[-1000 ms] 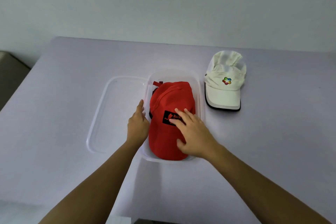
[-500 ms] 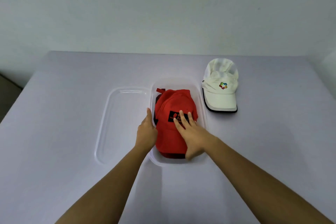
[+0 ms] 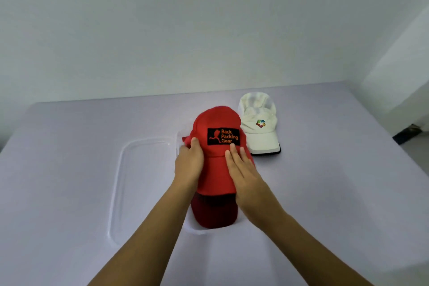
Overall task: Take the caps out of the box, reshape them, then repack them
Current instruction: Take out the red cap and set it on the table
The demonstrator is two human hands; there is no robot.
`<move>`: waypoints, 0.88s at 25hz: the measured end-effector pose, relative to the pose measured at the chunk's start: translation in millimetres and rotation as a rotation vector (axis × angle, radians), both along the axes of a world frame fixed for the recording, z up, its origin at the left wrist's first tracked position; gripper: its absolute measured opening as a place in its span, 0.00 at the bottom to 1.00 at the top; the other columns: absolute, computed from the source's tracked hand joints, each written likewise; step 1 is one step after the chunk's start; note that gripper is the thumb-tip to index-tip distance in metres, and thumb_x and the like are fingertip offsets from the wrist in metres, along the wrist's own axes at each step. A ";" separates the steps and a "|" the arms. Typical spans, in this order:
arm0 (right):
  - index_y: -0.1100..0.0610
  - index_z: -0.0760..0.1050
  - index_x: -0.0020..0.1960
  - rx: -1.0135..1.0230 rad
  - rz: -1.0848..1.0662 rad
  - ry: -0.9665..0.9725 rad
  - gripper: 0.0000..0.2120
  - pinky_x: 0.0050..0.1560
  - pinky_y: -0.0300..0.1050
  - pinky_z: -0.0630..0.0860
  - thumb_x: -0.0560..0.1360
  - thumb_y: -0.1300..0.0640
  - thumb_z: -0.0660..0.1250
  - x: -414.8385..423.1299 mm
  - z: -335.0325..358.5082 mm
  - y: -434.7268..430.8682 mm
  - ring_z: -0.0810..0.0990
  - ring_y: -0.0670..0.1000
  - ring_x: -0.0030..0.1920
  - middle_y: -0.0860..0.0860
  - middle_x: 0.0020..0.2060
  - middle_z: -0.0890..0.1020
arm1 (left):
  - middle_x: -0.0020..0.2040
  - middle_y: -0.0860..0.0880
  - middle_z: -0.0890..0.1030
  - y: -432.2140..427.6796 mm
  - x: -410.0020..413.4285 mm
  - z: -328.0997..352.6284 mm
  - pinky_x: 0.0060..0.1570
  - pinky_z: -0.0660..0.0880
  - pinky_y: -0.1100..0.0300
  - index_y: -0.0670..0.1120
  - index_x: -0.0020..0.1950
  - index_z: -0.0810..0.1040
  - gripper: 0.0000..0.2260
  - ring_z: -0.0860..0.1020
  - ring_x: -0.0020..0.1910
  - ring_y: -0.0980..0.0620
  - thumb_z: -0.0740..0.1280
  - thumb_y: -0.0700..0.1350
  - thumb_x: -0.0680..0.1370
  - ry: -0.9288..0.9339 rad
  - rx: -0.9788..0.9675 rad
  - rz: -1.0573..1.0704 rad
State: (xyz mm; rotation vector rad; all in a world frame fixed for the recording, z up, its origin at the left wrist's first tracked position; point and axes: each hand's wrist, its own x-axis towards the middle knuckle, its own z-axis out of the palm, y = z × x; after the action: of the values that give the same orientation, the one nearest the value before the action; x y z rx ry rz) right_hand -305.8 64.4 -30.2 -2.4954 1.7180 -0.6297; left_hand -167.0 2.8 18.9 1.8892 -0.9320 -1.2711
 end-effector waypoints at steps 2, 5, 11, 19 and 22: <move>0.64 0.59 0.71 -0.171 0.004 0.004 0.25 0.67 0.57 0.66 0.74 0.67 0.55 -10.3 8.6 0.8 0.63 0.64 0.71 0.62 0.70 0.67 | 0.62 0.42 0.76 -2.7 -20.3 18.5 0.60 0.69 0.51 0.42 0.65 0.71 0.23 0.74 0.58 0.43 0.50 0.56 0.80 0.024 -0.079 0.035; 0.59 0.51 0.75 -0.322 -0.068 -0.060 0.32 0.69 0.57 0.62 0.76 0.61 0.62 -48.6 18.2 1.2 0.55 0.59 0.75 0.58 0.73 0.60 | 0.55 0.52 0.72 0.4 -67.3 39.6 0.54 0.64 0.56 0.47 0.64 0.71 0.21 0.70 0.52 0.53 0.50 0.57 0.80 0.065 -0.269 0.035; 0.58 0.48 0.76 -0.225 -0.302 -0.331 0.38 0.64 0.58 0.67 0.73 0.51 0.64 -189.0 -1.4 3.1 0.58 0.59 0.73 0.60 0.74 0.56 | 0.50 0.57 0.74 -1.7 -200.9 31.9 0.47 0.67 0.66 0.52 0.58 0.70 0.12 0.73 0.48 0.61 0.51 0.54 0.81 0.167 -0.424 -0.110; 0.62 0.52 0.73 0.086 -0.355 -0.169 0.33 0.62 0.57 0.66 0.77 0.45 0.57 -347.7 -89.8 20.8 0.62 0.61 0.70 0.63 0.70 0.66 | 0.59 0.41 0.75 -0.5 -344.5 -91.7 0.63 0.69 0.46 0.42 0.61 0.73 0.25 0.74 0.59 0.42 0.51 0.59 0.79 0.078 -0.109 -0.195; 0.62 0.53 0.73 0.189 -0.378 -0.153 0.41 0.61 0.56 0.69 0.67 0.64 0.74 -385.3 -130.8 41.6 0.66 0.61 0.68 0.58 0.70 0.63 | 0.64 0.40 0.69 19.3 -379.3 -128.0 0.64 0.64 0.49 0.40 0.66 0.70 0.24 0.70 0.63 0.41 0.51 0.56 0.81 -0.009 0.079 -0.249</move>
State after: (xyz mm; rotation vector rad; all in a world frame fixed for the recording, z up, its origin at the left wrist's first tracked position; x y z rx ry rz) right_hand -691.1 106.0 -161.0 -1.9604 2.0939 -0.6259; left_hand -546.3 22.2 -109.0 1.8836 -1.1659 -1.4640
